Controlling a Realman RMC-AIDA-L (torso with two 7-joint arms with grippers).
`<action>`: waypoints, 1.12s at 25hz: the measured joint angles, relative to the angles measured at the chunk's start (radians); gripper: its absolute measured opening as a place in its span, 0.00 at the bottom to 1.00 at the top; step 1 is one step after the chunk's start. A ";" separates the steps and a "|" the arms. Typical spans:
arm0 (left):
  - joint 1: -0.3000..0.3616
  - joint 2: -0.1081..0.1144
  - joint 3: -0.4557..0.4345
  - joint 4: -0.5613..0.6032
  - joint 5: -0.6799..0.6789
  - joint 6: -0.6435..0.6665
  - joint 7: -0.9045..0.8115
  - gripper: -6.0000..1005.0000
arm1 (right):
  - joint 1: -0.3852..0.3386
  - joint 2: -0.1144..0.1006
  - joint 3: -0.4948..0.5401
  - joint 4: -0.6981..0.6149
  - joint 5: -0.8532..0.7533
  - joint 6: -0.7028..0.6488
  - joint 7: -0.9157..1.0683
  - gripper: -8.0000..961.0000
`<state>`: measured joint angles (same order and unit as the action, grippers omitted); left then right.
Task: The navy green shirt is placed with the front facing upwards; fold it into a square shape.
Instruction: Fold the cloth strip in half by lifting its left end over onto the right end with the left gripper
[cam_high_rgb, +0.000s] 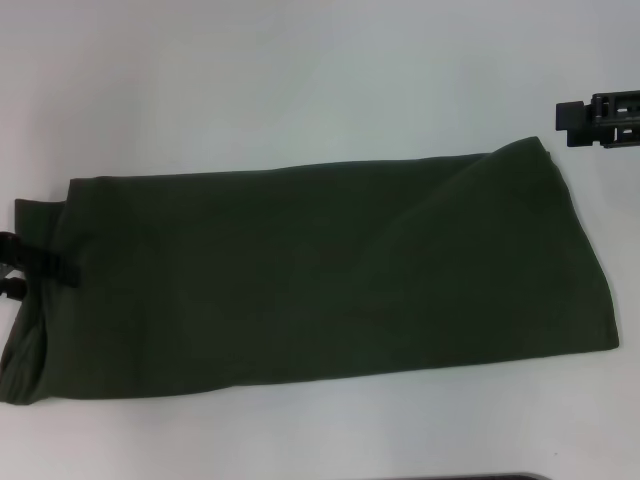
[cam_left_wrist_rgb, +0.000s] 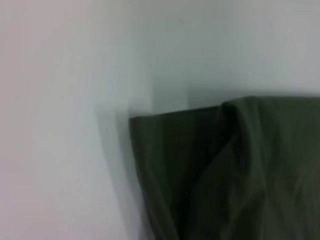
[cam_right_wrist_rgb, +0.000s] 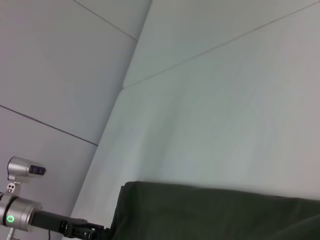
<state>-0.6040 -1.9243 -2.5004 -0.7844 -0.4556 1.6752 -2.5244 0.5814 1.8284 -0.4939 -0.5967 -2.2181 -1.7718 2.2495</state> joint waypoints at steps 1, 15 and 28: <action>0.000 0.001 0.000 0.000 0.000 0.000 0.000 0.81 | 0.000 0.000 0.000 0.000 0.000 0.000 0.000 0.77; 0.005 0.002 0.005 0.000 0.015 0.001 -0.013 0.81 | 0.000 -0.001 0.000 0.000 0.000 0.000 0.004 0.77; -0.001 -0.001 0.009 0.002 0.024 -0.005 -0.031 0.81 | 0.000 -0.003 0.000 0.000 0.000 0.000 0.004 0.77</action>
<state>-0.6052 -1.9256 -2.4912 -0.7821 -0.4318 1.6701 -2.5555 0.5813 1.8255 -0.4939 -0.5967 -2.2182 -1.7717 2.2535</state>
